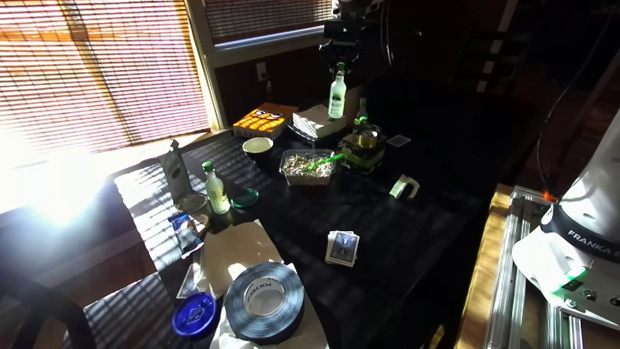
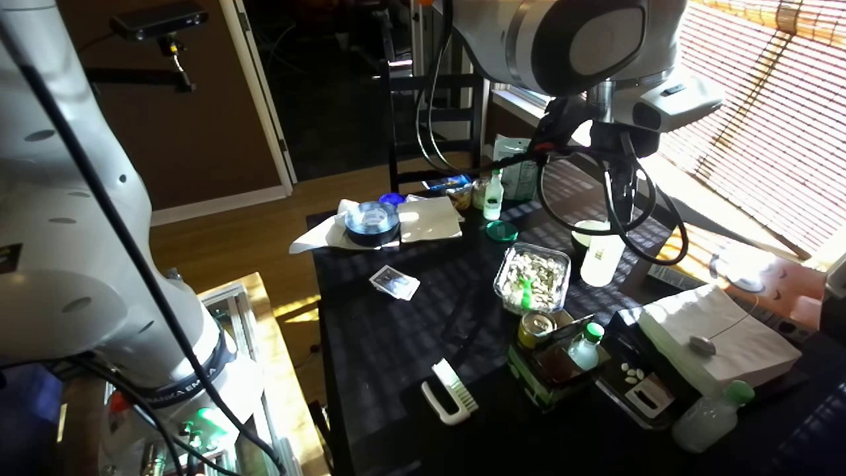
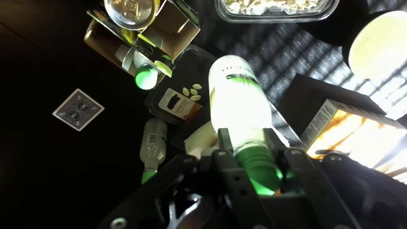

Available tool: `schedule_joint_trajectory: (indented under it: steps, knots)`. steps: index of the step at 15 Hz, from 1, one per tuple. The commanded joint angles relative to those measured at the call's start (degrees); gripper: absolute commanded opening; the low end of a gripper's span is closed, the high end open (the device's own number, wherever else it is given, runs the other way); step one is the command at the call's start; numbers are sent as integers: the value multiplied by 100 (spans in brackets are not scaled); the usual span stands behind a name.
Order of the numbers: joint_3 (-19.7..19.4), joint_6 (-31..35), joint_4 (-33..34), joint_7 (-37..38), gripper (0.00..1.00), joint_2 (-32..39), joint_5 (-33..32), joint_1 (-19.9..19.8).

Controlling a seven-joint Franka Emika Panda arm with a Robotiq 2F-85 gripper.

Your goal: Move one bottle to the right

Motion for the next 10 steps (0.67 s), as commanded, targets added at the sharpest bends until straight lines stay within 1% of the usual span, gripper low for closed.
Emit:
schedule_joint_trajectory:
  steps: [1, 4, 10]
  knots:
    - [24, -47, -438, 229, 7, -359, -410, 4]
    - [60, -94, -628, 239, 7, -429, -380, -22]
    - [44, -101, -816, 518, 7, -379, -499, -31]
